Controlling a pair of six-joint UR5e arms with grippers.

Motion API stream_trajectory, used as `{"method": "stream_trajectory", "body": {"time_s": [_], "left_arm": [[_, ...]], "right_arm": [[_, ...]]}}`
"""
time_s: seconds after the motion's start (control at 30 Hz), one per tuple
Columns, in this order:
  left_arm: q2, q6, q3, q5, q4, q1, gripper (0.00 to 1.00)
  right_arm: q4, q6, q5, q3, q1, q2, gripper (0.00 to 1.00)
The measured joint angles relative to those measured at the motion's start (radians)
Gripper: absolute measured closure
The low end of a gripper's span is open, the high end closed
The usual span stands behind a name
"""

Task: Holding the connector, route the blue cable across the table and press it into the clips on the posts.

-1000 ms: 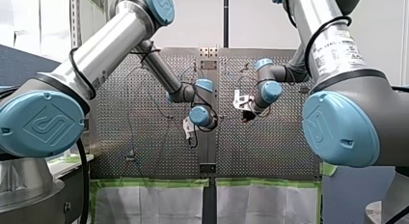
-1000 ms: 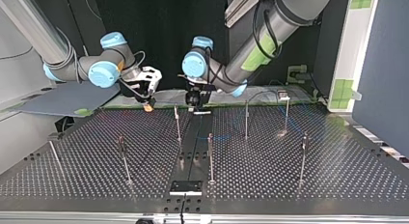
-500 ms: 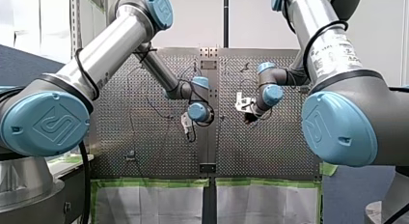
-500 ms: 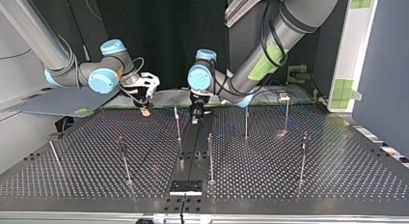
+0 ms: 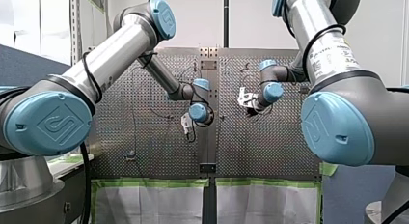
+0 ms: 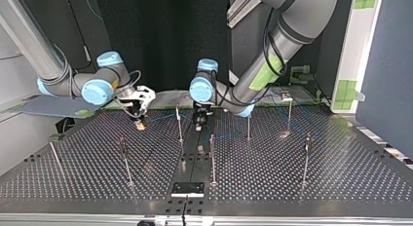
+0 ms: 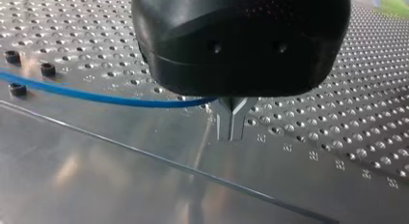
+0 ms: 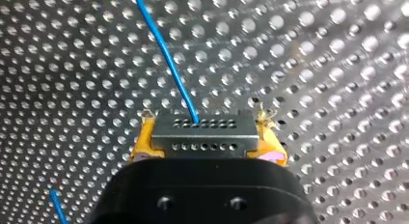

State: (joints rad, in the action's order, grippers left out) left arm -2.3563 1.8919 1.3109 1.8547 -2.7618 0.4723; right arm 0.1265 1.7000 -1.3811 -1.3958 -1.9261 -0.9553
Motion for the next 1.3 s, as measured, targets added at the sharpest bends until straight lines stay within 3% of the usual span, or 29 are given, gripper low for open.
{"method": "stream_trajectory", "body": {"time_s": [0.2, 0.27, 0.3, 0.37, 0.4, 0.43, 0.47, 0.63, 1.13, 1.3], "left_arm": [[0.0, -0.003, -0.001, 0.004, -0.018, -0.001, 0.97], [0.0, -0.004, -0.001, 0.004, -0.023, 0.001, 0.72], [0.001, -0.005, -0.002, 0.004, -0.027, 0.002, 0.72], [0.001, -0.006, -0.002, 0.005, -0.034, 0.004, 0.41], [0.001, -0.006, -0.002, 0.007, -0.04, 0.005, 0.41], [0.001, -0.006, -0.002, 0.009, -0.045, 0.006, 0.31], [0.001, -0.007, -0.002, 0.012, -0.049, 0.007, 0.0], [0.001, -0.003, -0.002, 0.04, -0.083, 0.011, 0.0], [0.049, -0.052, 0.018, 0.05, -0.228, 0.048, 0.0], [0.096, -0.051, 0.064, 0.049, -0.216, 0.071, 0.0]], "right_arm": [[0.001, 0.001, 0.0, 0.004, 0.011, 0.002, 1.0], [0.002, 0.001, 0.0, 0.004, 0.013, 0.003, 1.0], [0.002, 0.001, 0.0, 0.005, 0.013, 0.004, 1.0], [0.002, 0.001, 0.002, 0.004, 0.015, 0.008, 1.0], [0.002, 0.0, 0.003, 0.004, 0.016, 0.01, 1.0], [0.003, -0.001, 0.004, 0.004, 0.016, 0.012, 1.0], [0.003, -0.001, 0.005, 0.004, 0.016, 0.015, 1.0], [0.002, -0.004, 0.008, 0.004, 0.017, 0.022, 1.0], [0.0, -0.007, 0.013, 0.003, 0.016, 0.028, 1.0], [-0.001, -0.008, 0.014, -0.001, 0.016, 0.029, 1.0]]}}
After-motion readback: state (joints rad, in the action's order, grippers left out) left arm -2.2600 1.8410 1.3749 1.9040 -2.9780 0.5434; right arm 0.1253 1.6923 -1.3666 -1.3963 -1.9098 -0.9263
